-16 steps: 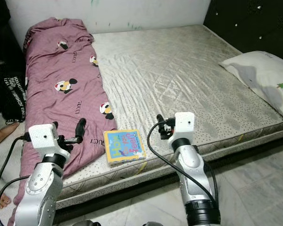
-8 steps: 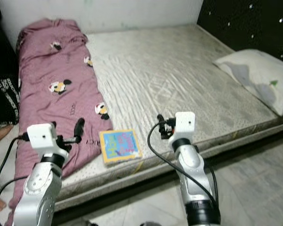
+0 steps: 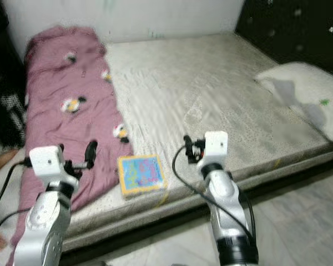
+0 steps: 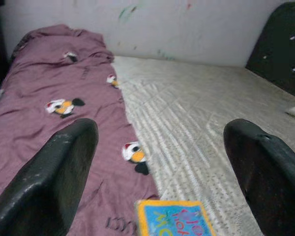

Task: Clean up the room

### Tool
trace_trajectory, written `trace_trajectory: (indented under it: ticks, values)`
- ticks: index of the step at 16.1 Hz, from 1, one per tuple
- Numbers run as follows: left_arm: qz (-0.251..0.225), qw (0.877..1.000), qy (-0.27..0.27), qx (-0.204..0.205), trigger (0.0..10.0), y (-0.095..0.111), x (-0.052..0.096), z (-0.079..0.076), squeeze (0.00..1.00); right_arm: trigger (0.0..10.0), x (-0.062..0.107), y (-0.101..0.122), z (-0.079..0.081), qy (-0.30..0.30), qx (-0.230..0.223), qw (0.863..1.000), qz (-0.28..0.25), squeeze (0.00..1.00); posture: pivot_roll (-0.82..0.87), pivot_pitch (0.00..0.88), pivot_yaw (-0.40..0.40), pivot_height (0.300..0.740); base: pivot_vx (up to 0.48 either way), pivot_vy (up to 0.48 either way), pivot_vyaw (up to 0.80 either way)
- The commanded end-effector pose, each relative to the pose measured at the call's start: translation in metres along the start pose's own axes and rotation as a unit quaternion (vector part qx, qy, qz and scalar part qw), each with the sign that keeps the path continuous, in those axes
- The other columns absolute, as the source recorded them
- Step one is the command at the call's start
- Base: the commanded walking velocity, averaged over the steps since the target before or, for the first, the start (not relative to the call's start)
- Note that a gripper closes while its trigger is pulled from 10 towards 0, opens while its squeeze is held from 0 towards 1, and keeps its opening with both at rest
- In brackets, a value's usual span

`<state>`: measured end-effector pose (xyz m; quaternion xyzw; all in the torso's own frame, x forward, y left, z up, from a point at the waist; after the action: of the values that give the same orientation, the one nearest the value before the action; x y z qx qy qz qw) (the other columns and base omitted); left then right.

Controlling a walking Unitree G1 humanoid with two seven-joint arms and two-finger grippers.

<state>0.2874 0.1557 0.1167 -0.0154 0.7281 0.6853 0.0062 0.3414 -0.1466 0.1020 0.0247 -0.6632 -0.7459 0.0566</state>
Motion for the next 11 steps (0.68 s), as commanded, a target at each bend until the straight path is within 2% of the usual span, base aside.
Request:
trace_trajectory:
  ticks: [1, 3, 7, 11]
  values:
    - [-0.007, 1.0, -0.007, -0.002, 10.0, 0.0036, 0.0004, -0.0021, 0.0, 10.0, -0.0002, 0.0037, -0.0029, -0.004, 0.003, 1.0, -0.005, 0.0, -0.03, 0.062, -0.029, 0.74, 0.304, 0.0, 0.0]
    - [-0.008, 1.0, -0.024, 0.008, 10.0, 0.0042, 0.002, -0.0061, 0.0, 10.0, 0.0, 0.0037, -0.0032, -0.005, 0.003, 1.0, -0.005, 0.0, -0.03, 0.062, -0.029, 0.74, 0.345, 0.0, 0.0]
    - [-0.003, 1.0, -0.014, 0.0, 10.0, 0.0025, 0.0016, -0.0034, 0.0, 10.0, 0.0003, 0.0033, -0.0034, -0.006, 0.003, 1.0, -0.004, 0.0, -0.03, 0.062, -0.028, 0.74, 0.312, 0.0, 0.0]
    - [0.004, 1.0, -0.007, -0.005, 10.0, -0.0001, 0.0021, -0.0013, 0.0, 10.0, 0.0011, 0.0022, -0.0033, -0.005, 0.004, 1.0, -0.003, 0.0, -0.03, 0.062, -0.026, 0.74, 0.0, 0.0, 0.0]
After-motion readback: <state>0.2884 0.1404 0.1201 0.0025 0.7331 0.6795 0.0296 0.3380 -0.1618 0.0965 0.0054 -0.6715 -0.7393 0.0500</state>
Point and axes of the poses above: a point about 5 cm out from each wrist's last joint towards the gripper, its own x axis pointing back from the gripper into the wrist, its own y axis along the axis of the wrist's last joint, z = x × y, the point moved 4 cm from there along -x, pointing out of the wrist towards the gripper, and after that the axes turned 5 degrees about -x, right-handed, at the moved point
